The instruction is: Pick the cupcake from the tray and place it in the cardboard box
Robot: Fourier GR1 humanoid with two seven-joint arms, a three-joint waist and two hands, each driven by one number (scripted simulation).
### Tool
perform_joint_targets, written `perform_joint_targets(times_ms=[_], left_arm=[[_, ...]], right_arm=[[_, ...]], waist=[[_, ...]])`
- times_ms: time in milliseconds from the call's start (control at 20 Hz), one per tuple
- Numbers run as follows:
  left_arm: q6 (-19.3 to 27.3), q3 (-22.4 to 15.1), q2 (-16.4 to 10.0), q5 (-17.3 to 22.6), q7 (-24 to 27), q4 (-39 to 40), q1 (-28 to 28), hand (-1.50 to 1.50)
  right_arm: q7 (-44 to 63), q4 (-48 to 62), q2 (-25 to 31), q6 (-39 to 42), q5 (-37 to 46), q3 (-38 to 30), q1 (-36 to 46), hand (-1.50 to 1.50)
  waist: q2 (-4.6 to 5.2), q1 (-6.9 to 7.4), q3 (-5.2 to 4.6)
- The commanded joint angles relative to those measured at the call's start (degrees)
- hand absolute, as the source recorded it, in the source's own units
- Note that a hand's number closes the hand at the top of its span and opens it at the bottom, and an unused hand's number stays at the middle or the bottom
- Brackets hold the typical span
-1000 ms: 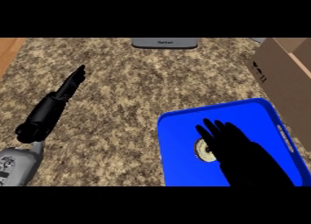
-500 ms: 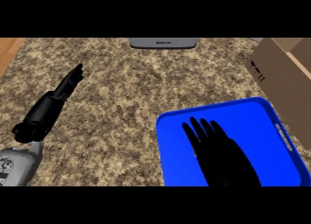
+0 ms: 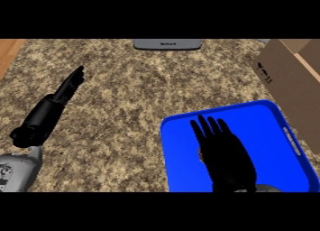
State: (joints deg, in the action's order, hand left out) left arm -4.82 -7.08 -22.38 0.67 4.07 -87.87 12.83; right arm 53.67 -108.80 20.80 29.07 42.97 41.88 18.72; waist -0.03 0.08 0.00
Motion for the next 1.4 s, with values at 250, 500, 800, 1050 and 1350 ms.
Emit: perform_joint_targets(times_ms=[250,500,800,1050,1350], left_arm=[[-2.89,3.49,1.32,-2.75,3.73,3.62,-0.37,0.00],[-2.43,2.04,4.89,-4.12,-2.08,-1.71,-0.36,0.00],[-6.18,6.18,3.62,-3.43,1.68,0.59,-2.08,0.00],[-6.41,6.73,5.70,-4.90,-0.44,1.10,0.77,0.00],[-8.02,8.55,5.06,-5.35,-0.08,-1.51,-1.09,0.00]], right_arm=[[-3.94,4.17,-2.64,2.03,5.76,-4.34,-3.34,-1.50],[-4.22,5.90,-8.36,0.23,10.76,-0.94,-6.59,-1.50],[-7.25,11.81,-9.46,-0.07,15.24,-4.19,-5.64,-1.50],[-12.55,13.57,-7.14,-2.38,17.57,-6.84,-8.98,-1.50],[-16.83,19.22,-11.32,-2.35,17.83,-8.46,-6.63,-1.50]], waist=[[0.05,-0.16,-0.01],[-0.01,-0.09,0.01],[-0.01,0.03,0.00],[0.01,-0.13,0.00],[0.01,0.10,0.01]])
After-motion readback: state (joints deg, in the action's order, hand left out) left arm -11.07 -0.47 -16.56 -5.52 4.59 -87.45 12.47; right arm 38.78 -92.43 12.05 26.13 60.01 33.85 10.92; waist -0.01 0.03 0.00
